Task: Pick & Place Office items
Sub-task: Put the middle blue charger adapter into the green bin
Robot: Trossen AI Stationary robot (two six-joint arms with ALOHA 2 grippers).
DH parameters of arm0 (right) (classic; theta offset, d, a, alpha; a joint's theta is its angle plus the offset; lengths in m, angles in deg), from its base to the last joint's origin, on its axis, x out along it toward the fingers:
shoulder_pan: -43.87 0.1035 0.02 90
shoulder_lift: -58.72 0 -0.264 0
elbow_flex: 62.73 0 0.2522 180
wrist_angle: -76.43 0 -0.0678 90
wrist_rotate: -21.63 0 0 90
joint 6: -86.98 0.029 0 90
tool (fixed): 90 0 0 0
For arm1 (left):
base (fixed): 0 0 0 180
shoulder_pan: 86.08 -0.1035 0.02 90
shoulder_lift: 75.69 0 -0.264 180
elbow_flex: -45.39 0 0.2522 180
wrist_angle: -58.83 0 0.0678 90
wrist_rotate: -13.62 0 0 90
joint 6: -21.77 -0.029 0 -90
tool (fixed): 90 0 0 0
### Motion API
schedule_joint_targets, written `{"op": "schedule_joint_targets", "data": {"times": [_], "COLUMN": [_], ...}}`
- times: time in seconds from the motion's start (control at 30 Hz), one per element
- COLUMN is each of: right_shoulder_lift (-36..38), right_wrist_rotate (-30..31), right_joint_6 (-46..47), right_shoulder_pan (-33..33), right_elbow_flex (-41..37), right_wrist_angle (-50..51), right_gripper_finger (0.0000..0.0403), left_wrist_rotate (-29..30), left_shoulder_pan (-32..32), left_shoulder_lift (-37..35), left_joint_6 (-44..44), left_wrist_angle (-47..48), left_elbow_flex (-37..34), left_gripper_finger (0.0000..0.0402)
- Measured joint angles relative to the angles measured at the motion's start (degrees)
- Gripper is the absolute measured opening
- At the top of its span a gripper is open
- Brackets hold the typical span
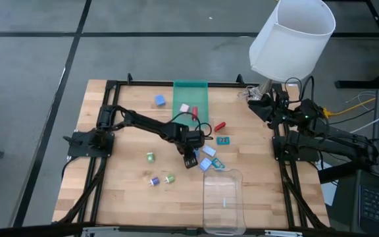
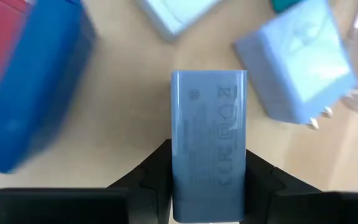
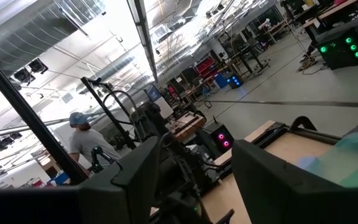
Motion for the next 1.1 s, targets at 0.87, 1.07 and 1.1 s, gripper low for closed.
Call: {"op": "schedule_joint_targets", "data": {"times": [0.87,1.07,1.1], "right_shoulder_lift": [0.00,0.00,0.00], "right_wrist_rotate": [3.08,3.04,3.04], "right_joint_6": [-0.77,0.22,0.22], "right_shoulder_pan": [-0.03,-0.04,-0.03], "right_elbow_flex": [0.00,0.00,-0.02], "right_wrist_angle": [0.65,0.66,0.66], "right_gripper_finger": [0.0201,0.0200,0.0200], "left_wrist_rotate": [12.00,1.79,1.76], "left_shoulder_pan": [-27.23,-35.31,-35.31], "left_shoulder_lift": [-13.22,-11.26,-11.07], "left_joint_6": [-15.95,-19.17,-20.22], "left_wrist_angle": [6.11,4.64,4.98], "left_elbow_flex": [4.52,4.61,4.60], "left_gripper_finger": [0.0114,0.0148,0.0172]}}
